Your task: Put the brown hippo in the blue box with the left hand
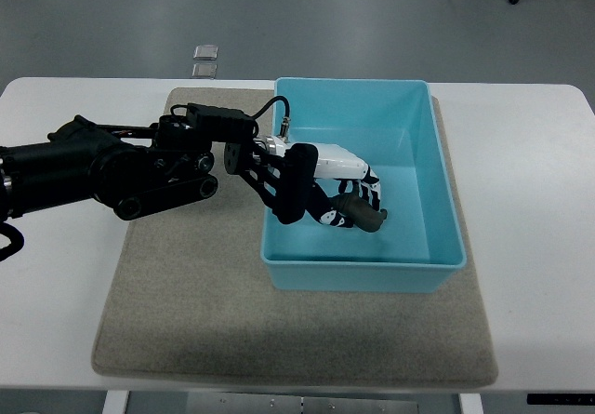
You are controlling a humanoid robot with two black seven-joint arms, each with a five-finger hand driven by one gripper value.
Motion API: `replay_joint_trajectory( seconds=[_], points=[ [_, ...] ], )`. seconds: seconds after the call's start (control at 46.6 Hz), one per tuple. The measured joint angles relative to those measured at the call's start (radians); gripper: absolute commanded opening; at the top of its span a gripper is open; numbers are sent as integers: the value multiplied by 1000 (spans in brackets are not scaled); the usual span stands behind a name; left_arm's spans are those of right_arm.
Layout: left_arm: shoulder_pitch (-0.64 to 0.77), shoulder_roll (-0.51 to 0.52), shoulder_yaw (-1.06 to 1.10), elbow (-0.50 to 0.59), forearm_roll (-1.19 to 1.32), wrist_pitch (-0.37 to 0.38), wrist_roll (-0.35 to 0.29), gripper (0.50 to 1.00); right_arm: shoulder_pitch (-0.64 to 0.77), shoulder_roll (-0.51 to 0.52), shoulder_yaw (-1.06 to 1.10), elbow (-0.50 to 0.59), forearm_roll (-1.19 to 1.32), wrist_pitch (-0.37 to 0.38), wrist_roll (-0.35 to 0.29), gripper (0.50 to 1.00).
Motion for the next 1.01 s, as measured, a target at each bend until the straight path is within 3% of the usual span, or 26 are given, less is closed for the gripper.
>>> replay_joint_trajectory(
  seconds=[0.193,0.3,0.472,0.579,0.773,1.009],
  points=[
    [15,0,-9,-1,-18,3,-1,915,0,0,0,0,0,0,0,936],
    [16,0,-11,-2,-21,3,-1,953,0,0,0,0,0,0,0,936],
    [17,8,-41,-2,-27,6,-2,962,0,0,0,0,0,0,0,936],
    [34,14,-155,2,-80,8,-2,994,0,0,0,0,0,0,0,936],
    [106,32,-421,59,-348,9,0,994,0,0,0,0,0,0,0,936],
    [147,85,-571,125,-729,9,0,992,0,0,0,0,0,0,0,936]
  ],
)
